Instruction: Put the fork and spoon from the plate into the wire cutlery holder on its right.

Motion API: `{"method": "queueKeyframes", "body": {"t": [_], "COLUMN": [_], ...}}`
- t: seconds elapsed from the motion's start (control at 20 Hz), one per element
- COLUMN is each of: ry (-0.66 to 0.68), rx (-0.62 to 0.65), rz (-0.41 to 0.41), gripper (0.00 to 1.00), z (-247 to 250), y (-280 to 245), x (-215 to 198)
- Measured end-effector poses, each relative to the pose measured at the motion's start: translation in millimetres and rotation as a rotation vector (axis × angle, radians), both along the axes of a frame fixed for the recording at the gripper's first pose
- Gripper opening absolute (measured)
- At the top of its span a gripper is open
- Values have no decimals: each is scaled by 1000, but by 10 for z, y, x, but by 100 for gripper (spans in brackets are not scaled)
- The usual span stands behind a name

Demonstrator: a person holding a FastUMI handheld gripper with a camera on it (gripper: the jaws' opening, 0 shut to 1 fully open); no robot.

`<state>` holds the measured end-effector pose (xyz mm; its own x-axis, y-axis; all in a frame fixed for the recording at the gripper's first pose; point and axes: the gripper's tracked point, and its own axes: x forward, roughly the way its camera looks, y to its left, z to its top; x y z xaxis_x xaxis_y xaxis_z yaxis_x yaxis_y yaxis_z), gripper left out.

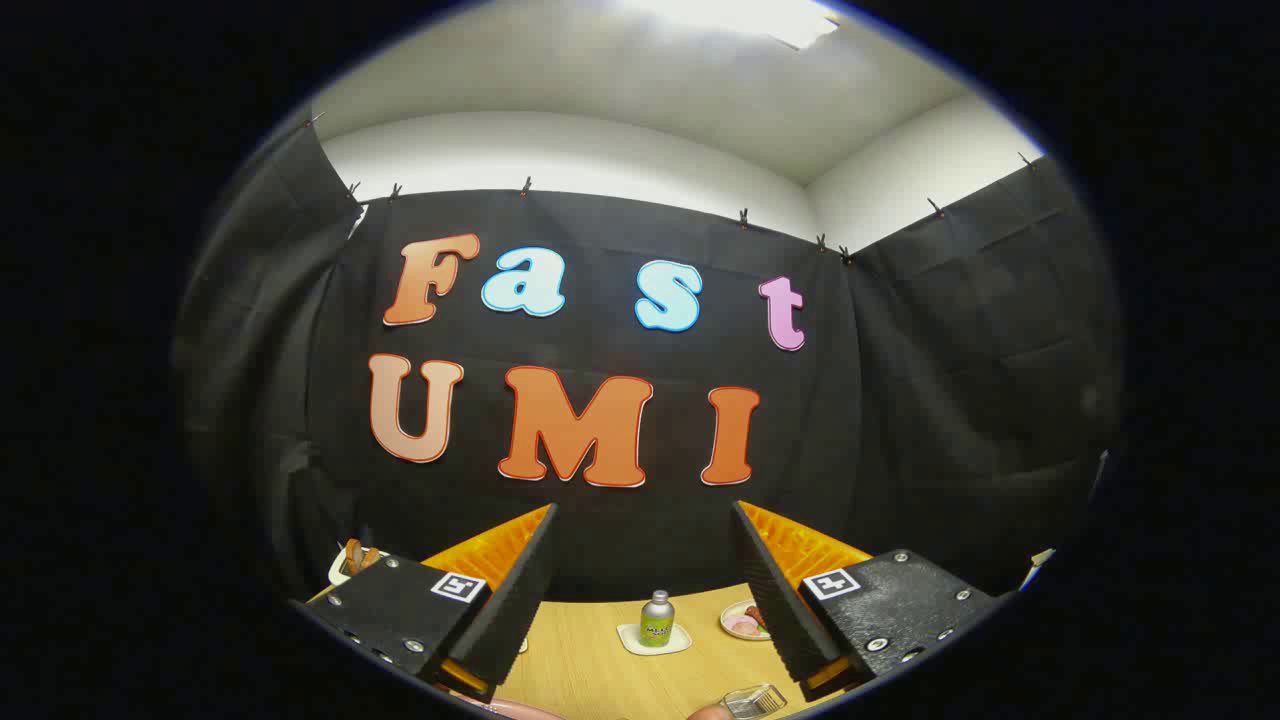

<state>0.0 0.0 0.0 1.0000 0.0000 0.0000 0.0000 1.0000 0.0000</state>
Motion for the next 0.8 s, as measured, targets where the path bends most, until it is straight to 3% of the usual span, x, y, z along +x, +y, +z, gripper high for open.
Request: {"method": "queueKeyframes", "body": {"t": [0.8], "ry": [16], "rx": [8], "rz": [25], "gripper": [99], "z": [-13], "y": [50], "x": [34]}}
